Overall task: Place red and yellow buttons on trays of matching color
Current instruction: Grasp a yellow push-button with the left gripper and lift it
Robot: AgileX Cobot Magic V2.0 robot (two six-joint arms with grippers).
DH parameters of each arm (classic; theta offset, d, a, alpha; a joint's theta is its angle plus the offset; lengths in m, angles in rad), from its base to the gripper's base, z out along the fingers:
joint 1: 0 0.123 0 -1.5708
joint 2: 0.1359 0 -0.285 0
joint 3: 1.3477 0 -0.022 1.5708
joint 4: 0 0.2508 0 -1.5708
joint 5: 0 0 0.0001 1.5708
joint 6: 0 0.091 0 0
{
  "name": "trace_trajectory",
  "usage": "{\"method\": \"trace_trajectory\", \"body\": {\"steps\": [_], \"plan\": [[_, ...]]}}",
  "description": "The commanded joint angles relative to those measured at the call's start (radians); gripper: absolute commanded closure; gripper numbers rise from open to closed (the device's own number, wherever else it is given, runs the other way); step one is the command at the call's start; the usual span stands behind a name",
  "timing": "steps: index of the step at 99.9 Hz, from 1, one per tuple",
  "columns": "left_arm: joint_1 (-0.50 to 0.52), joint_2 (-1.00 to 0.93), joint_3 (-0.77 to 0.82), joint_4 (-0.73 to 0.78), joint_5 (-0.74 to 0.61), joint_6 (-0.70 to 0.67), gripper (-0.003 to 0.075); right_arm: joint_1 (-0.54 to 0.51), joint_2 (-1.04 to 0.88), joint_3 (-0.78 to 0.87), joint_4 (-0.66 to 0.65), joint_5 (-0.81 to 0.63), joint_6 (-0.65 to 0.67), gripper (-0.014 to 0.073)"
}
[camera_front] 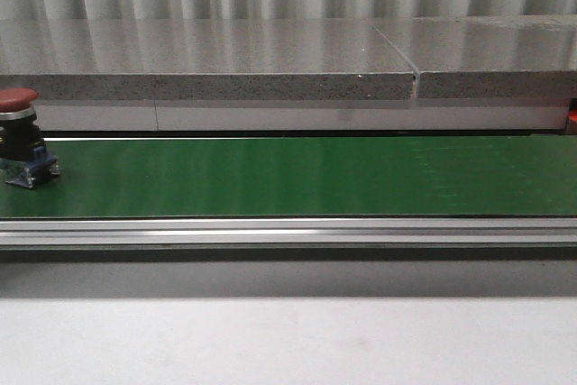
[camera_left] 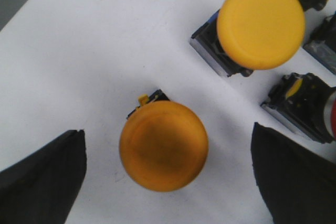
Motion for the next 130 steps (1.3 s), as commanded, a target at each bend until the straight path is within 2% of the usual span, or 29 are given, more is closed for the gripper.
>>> {"method": "trace_trajectory", "body": {"steps": [1, 29, 36, 43, 69, 85, 111, 130], "plan": [[0.005, -0.02, -0.036, 0.003, -0.023, -0.006, 0.0112, 0.001, -0.006, -0.024, -0.001, -0.052, -0.005, 0.0661], [0.026, 0.021, -0.043, -0.004, -0.026, -0.006, 0.0116, 0.001, -0.006, -0.024, -0.001, -0.052, -0.005, 0.0661], [0.032, 0.023, -0.043, -0.006, -0.028, -0.006, 0.0153, 0.001, -0.006, -0.024, -0.001, -0.052, -0.005, 0.0661], [0.035, 0.023, -0.043, -0.012, -0.028, -0.006, 0.0227, 0.001, -0.006, -0.024, -0.001, -0.052, -0.005, 0.0661], [0.035, 0.005, -0.043, -0.029, -0.019, -0.006, 0.0586, 0.001, -0.006, -0.024, -0.001, -0.052, -0.005, 0.0661], [0.033, -0.049, -0.043, -0.039, -0.002, -0.006, 0.0736, 0.001, -0.006, -0.024, -0.001, -0.052, -0.005, 0.0661], [-0.028, -0.198, -0.043, -0.036, 0.029, 0.006, 0.074, 0.001, -0.006, -0.024, -0.001, -0.052, -0.005, 0.0661], [-0.122, -0.305, -0.043, -0.02, 0.074, 0.033, 0.074, 0.001, -0.006, -0.024, -0.001, -0.052, -0.005, 0.0661]]}}
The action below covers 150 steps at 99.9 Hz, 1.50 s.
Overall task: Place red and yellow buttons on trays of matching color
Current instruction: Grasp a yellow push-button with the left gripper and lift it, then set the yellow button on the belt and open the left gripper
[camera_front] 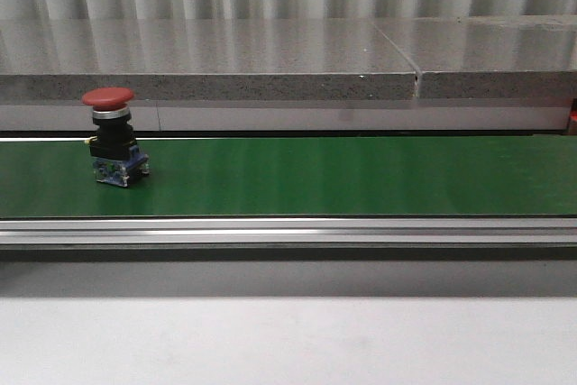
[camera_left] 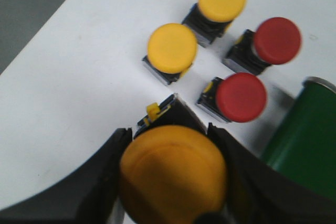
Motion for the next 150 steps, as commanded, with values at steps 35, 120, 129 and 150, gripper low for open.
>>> {"method": "trace_trajectory", "body": {"steps": [35, 120, 129, 150], "plan": [[-0.226, -0.105, -0.002, 0.0, 0.047, 0.071, 0.074, 0.001, -0.006, -0.024, -0.001, -0.052, -0.005, 0.0661], [-0.304, -0.026, 0.006, -0.009, 0.057, 0.098, 0.0164, 0.001, -0.006, -0.024, -0.001, -0.052, -0.005, 0.0661], [-0.308, -0.026, 0.006, -0.013, 0.058, 0.1, 0.012, 0.001, -0.006, -0.024, -0.001, -0.052, -0.005, 0.0661], [-0.379, -0.047, 0.006, -0.013, 0.003, 0.152, 0.012, 0.001, -0.006, -0.024, -0.001, -0.052, -0.005, 0.0661]]}}
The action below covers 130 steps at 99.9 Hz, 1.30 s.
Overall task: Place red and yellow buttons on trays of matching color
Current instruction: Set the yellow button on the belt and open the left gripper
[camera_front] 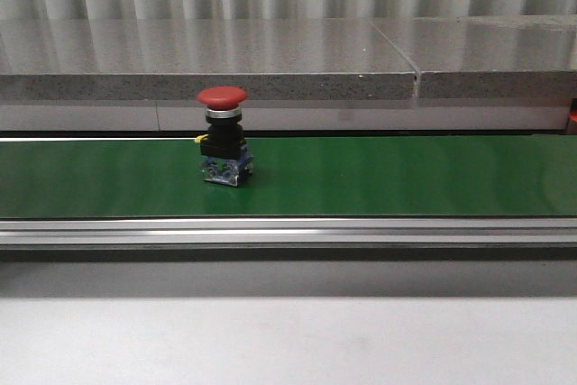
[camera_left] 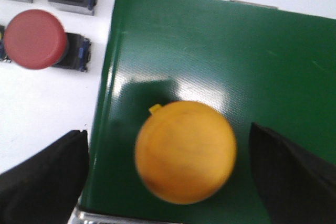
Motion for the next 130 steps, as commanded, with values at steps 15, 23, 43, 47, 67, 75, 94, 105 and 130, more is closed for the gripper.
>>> {"method": "trace_trajectory", "body": {"steps": [15, 23, 43, 47, 67, 75, 94, 105, 130], "plan": [[-0.096, -0.094, -0.026, -0.002, -0.097, 0.026, 0.012, 0.001, -0.006, -0.024, -0.001, -0.054, -0.005, 0.0661], [-0.105, -0.131, -0.026, -0.002, -0.111, 0.026, 0.012, 0.001, -0.006, -0.024, -0.001, -0.054, -0.005, 0.0661], [-0.11, -0.25, -0.025, -0.002, -0.13, 0.026, 0.012, 0.001, -0.006, -0.024, -0.001, -0.054, -0.005, 0.0661], [-0.11, -0.281, -0.02, -0.002, -0.133, 0.026, 0.012, 0.001, -0.006, -0.024, -0.001, -0.054, -0.005, 0.0661], [-0.11, -0.465, 0.077, -0.004, -0.198, 0.026, 0.012, 0.001, -0.006, -0.024, -0.001, -0.054, -0.005, 0.0661], [-0.11, -0.547, 0.138, -0.004, -0.224, 0.026, 0.012, 0.001, -0.006, -0.024, -0.001, -0.054, -0.005, 0.0661], [-0.11, -0.747, 0.297, -0.01, -0.25, 0.026, 0.0133, 0.001, -0.006, -0.024, -0.002, -0.064, -0.005, 0.0661], [-0.11, -0.856, 0.377, -0.012, -0.25, 0.026, 0.0201, 0.001, -0.006, -0.024, -0.002, -0.071, -0.005, 0.0661], [-0.11, -1.038, 0.48, -0.012, -0.246, 0.026, 0.0536, 0.001, -0.006, -0.024, -0.002, -0.072, -0.005, 0.0661]]}}
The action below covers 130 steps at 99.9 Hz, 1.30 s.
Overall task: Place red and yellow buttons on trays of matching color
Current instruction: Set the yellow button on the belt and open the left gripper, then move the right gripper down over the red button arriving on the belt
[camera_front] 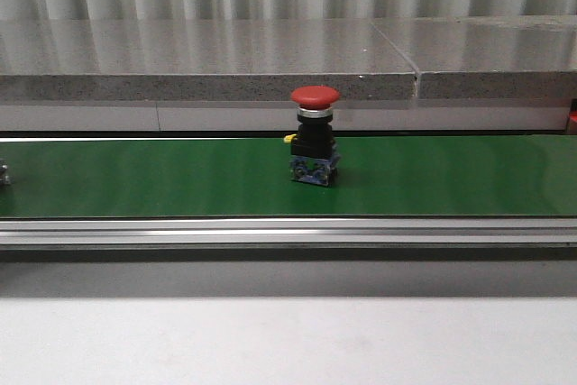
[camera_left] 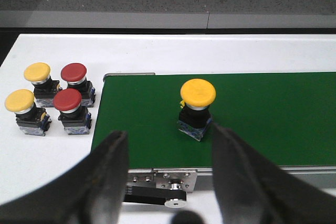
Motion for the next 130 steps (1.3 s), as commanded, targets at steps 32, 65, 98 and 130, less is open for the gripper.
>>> {"method": "trace_trajectory", "body": {"steps": [32, 65, 98, 130], "plan": [[-0.01, -0.076, 0.011, -0.014, -0.072, -0.002, 0.074, 0.001, -0.006, -0.024, -0.001, -0.069, -0.005, 0.0661], [-0.01, -0.076, 0.011, -0.014, -0.072, -0.002, 0.074, 0.001, -0.003, -0.024, -0.001, -0.051, -0.005, 0.0558], [-0.01, -0.076, 0.011, -0.014, -0.072, -0.002, 0.074, 0.001, -0.003, -0.024, 0.019, -0.043, -0.005, -0.005], [-0.01, -0.076, 0.011, -0.014, -0.072, -0.002, 0.074, 0.058, 0.123, -0.025, 0.14, -0.068, -0.113, -0.0041]]}}
